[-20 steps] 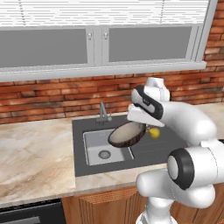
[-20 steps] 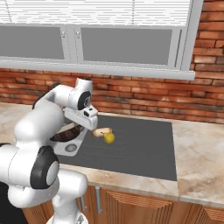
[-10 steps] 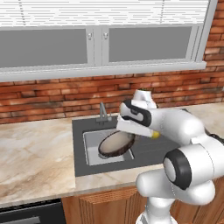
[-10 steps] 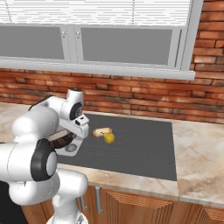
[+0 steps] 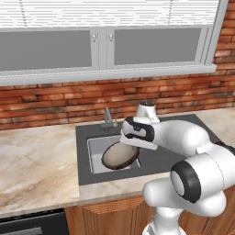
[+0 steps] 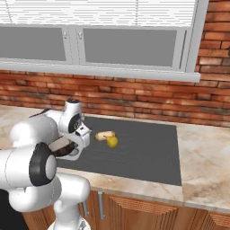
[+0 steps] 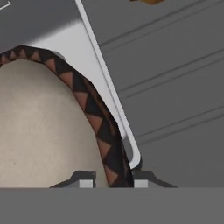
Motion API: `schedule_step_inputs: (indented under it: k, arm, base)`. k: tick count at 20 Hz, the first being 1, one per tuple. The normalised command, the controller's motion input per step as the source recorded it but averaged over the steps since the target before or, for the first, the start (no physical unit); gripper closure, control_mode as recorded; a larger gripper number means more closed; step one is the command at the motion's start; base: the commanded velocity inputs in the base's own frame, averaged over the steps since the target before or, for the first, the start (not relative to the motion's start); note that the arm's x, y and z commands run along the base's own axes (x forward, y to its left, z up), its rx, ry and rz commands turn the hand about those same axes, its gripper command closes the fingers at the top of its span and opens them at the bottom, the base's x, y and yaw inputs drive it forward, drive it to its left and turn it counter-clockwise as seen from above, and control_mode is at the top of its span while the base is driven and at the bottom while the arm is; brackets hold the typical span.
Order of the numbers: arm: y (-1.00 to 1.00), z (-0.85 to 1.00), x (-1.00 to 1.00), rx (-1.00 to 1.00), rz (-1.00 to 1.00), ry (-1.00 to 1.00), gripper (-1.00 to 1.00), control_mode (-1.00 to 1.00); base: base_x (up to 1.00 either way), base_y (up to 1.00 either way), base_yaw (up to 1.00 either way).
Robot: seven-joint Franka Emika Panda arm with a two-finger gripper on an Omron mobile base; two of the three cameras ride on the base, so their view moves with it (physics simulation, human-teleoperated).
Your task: Dump the hot dog and pear from the bowl so the bowl can be washed. Place the bowl in the sink after clearing the leftovers.
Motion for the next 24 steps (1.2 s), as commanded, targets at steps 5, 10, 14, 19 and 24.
schedule_step_inputs:
  k: [5,10,14,19,24]
  arm:
    - [0.0,-0.44,0.06,-0.09,0.0,-0.04,1.0,-1.0]
    - [0.03,-0.42,0.0,-0.08,0.0,0.0,1.0,-1.0]
    - [0.22,0.0,0.0,-0.02,0.0,0.0,1.0,-1.0]
    - [0.23,0.22,0.0,-0.08,0.0,-0.12,1.0,-1.0]
    - [0.31,-0.01,-0.01,-0.1,0.01,-0.08,1.0,-1.0]
  base:
    - [0.0,0.0,0.0]
    - [0.0,0.0,0.0]
    - [0.0,0.0,0.0]
    - [0.0,0.0,0.0]
    - [0.0,0.0,0.0]
